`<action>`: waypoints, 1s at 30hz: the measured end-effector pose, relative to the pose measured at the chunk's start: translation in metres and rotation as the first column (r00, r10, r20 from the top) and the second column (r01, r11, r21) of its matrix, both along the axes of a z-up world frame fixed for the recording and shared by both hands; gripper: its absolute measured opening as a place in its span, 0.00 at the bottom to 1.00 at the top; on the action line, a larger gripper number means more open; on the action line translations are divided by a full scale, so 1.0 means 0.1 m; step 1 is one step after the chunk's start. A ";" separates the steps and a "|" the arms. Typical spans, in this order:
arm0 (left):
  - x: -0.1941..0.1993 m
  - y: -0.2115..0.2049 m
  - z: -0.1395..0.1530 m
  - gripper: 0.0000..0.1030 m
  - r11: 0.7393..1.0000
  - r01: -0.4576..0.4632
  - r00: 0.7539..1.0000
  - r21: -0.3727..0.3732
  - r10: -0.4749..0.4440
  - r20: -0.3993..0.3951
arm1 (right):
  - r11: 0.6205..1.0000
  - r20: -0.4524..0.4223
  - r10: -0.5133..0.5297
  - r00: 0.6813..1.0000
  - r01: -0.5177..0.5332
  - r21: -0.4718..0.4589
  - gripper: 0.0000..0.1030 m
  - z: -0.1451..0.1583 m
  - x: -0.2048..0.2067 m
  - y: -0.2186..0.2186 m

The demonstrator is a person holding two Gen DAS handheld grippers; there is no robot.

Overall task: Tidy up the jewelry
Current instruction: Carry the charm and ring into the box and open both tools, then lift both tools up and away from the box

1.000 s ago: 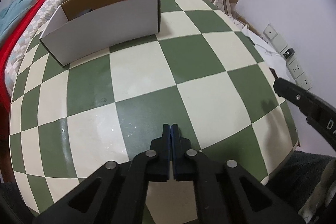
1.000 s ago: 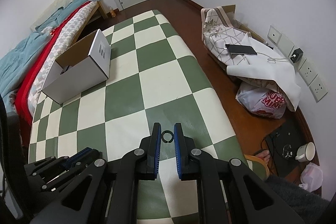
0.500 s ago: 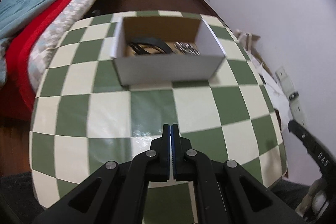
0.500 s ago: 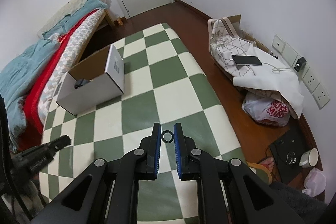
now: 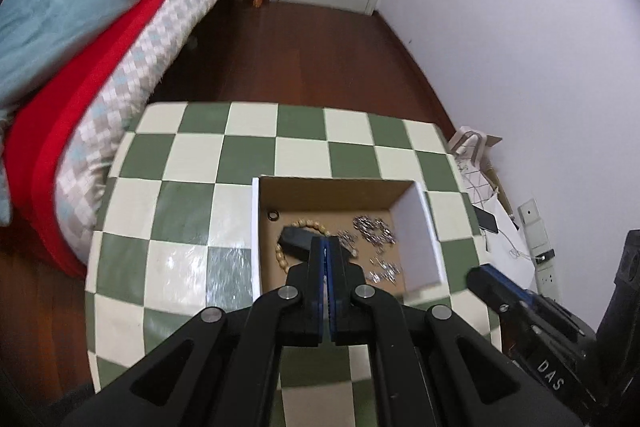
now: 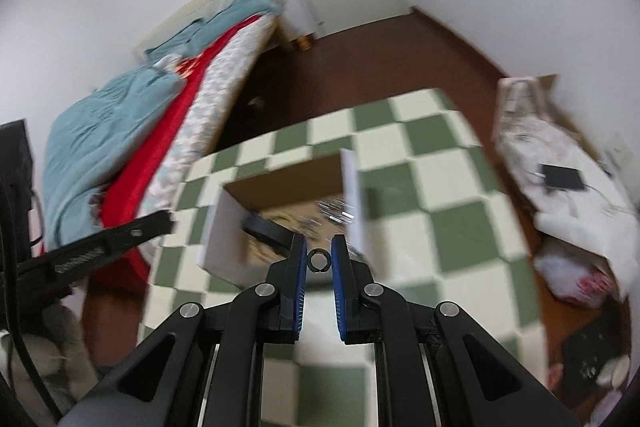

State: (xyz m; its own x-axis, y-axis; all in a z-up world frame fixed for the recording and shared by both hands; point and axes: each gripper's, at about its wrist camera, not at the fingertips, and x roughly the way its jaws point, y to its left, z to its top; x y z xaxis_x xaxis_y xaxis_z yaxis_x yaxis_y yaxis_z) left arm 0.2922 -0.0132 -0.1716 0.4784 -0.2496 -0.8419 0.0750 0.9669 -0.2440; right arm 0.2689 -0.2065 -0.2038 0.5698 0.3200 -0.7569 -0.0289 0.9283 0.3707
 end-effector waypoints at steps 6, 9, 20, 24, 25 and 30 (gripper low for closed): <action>0.36 0.09 -0.32 0.01 1.000 -0.003 0.992 -0.030 -0.001 -0.130 | 0.994 -0.138 0.081 0.987 -0.069 0.085 0.13 -0.26 0.58 0.20; 0.41 0.12 -0.37 0.04 0.999 -0.024 0.988 -0.029 0.019 -0.154 | 0.992 -0.182 0.092 0.979 -0.074 0.103 0.13 -0.35 0.69 0.22; 0.32 0.30 -0.25 0.96 0.972 -0.118 0.990 0.204 0.132 -0.056 | 0.985 -0.262 -0.007 0.965 -0.039 -0.171 0.92 -0.45 0.74 0.16; 0.21 0.34 -0.27 1.00 0.954 -0.130 0.988 0.271 0.149 -0.051 | 0.953 -0.280 -0.049 0.959 -0.040 -0.301 0.98 -0.50 0.65 0.18; 0.18 0.34 -0.26 1.00 0.950 -0.134 0.987 0.282 0.153 -0.048 | 0.951 -0.285 -0.051 0.957 -0.041 -0.306 1.00 -0.51 0.64 0.17; -0.04 0.36 -0.13 1.00 0.946 -0.148 0.987 0.287 0.159 -0.015 | 0.941 -0.274 -0.069 0.959 -0.029 -0.337 1.00 -0.40 0.48 0.19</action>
